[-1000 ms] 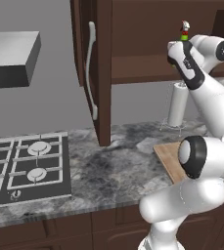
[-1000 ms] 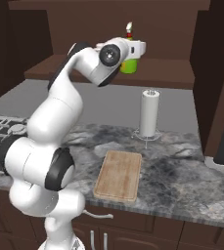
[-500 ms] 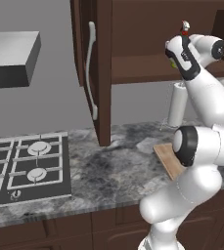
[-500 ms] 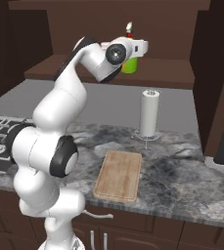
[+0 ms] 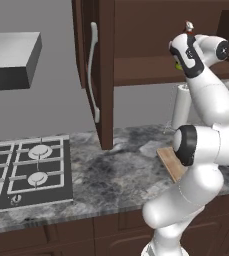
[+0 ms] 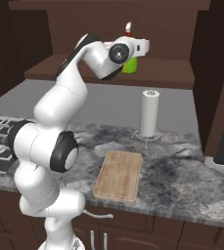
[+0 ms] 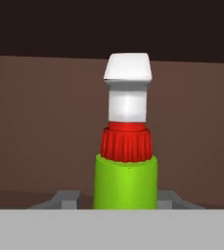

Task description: Grab the spray bottle from the cabinet, then place it next to the cutting board for sanitizing. Then grab the dish brush from the countertop next to the sink and place it next to the cutting board.

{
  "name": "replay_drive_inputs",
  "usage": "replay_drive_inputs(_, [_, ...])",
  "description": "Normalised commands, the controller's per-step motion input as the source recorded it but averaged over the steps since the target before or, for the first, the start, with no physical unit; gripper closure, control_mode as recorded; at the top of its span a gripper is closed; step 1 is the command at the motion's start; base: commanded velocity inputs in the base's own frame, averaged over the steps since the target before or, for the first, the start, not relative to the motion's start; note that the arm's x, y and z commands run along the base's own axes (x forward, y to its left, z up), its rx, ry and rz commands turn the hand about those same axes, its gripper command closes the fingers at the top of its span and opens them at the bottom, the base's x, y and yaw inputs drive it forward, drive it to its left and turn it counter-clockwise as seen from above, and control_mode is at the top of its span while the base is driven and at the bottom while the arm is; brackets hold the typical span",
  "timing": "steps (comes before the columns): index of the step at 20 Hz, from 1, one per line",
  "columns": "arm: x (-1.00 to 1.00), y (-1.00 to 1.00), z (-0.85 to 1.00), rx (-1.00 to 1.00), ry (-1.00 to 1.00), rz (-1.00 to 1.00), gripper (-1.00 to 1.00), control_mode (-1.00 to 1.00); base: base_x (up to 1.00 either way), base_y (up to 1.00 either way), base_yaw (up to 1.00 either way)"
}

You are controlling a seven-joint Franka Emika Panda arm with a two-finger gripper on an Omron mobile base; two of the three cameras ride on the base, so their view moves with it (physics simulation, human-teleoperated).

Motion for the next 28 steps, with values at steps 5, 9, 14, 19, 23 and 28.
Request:
replay_drive_inputs(5, [0.00, 0.00, -0.01, 0.00, 0.00, 0.00, 1.00, -1.00, 0.00, 0.00, 0.00])
replay_drive_inputs(9, [-0.01, 0.00, 0.00, 0.00, 0.00, 0.00, 1.00, -1.00, 0.00, 0.00, 0.00])
replay_drive_inputs(14, [-0.25, -0.03, 0.00, 0.00, 0.00, 0.00, 1.00, -1.00, 0.00, 0.00, 0.00])
replay_drive_inputs(19, [-0.58, -0.16, 0.00, 0.00, -0.04, 0.00, 1.00, -1.00, 0.00, 0.00, 0.00])
replay_drive_inputs(23, [-0.63, -0.08, 0.00, 0.00, -0.05, 0.00, 1.00, -1.00, 0.00, 0.00, 0.00])
replay_drive_inputs(28, [-0.97, 0.02, 0.00, 0.00, -0.08, 0.00, 1.00, -1.00, 0.00, 0.00, 0.00])
